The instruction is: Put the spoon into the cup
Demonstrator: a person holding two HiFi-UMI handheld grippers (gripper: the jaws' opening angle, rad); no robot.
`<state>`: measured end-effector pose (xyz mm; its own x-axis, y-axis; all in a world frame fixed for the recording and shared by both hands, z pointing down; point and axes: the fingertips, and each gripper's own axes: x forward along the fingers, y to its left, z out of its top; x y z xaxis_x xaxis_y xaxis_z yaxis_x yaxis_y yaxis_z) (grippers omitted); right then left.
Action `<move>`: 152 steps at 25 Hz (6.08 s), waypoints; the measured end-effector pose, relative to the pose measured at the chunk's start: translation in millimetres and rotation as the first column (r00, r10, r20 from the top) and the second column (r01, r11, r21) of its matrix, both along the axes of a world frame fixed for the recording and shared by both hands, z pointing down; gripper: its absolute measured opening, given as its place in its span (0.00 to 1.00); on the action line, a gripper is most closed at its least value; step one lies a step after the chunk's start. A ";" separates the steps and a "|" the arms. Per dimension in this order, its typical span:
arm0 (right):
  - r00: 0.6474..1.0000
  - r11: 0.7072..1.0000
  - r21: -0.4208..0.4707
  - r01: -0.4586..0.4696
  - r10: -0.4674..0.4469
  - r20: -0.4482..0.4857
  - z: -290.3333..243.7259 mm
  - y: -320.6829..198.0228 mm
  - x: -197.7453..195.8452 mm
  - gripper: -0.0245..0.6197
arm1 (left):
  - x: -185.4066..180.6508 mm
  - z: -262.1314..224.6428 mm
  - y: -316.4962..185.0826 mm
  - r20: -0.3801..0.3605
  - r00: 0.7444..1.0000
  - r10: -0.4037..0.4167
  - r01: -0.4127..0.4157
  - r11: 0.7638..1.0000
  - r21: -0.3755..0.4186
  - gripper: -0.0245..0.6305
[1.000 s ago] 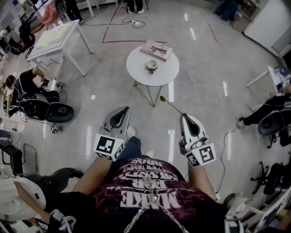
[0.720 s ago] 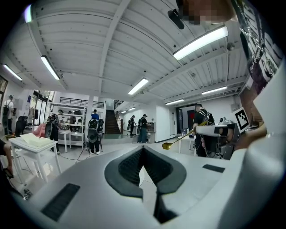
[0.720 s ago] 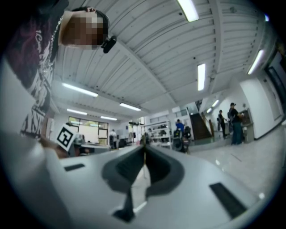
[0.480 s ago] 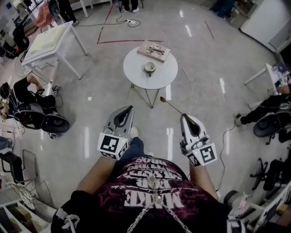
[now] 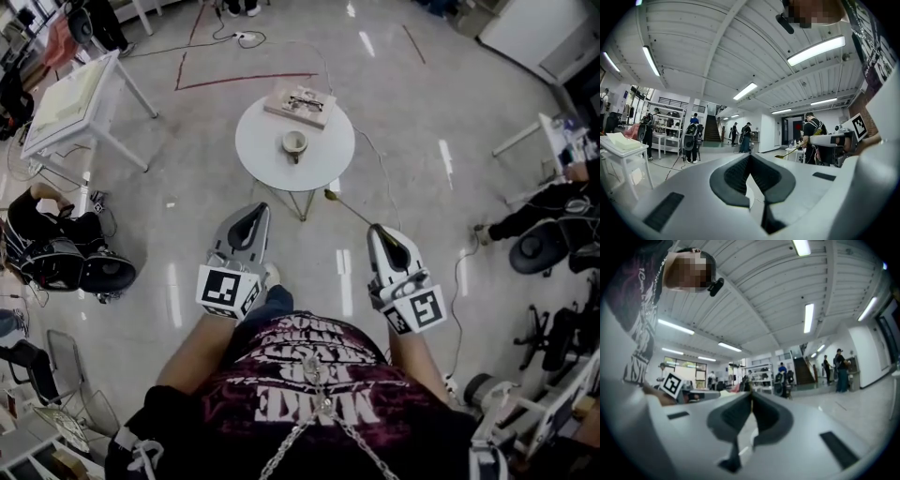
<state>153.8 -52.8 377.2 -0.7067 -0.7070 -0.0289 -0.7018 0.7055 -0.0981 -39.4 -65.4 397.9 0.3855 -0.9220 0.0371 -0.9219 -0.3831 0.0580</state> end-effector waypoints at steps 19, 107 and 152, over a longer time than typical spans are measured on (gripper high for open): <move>0.999 0.999 -0.011 -0.034 0.034 -0.031 -6.5 -98.7 -71.7 0.09 | -69.6 6.4 -96.9 -0.054 0.998 0.034 -0.036 0.999 -0.034 0.08; 1.000 0.999 -0.034 0.011 -0.011 -0.003 8.6 -315.7 -43.9 0.09 | -51.4 17.6 -288.3 -0.048 0.997 -0.067 0.063 0.995 -0.076 0.08; 0.995 0.964 -0.251 0.090 -0.096 -0.013 119.0 -394.8 -101.2 0.09 | -61.0 142.9 -350.9 -0.031 0.998 -0.046 0.033 0.944 -0.327 0.08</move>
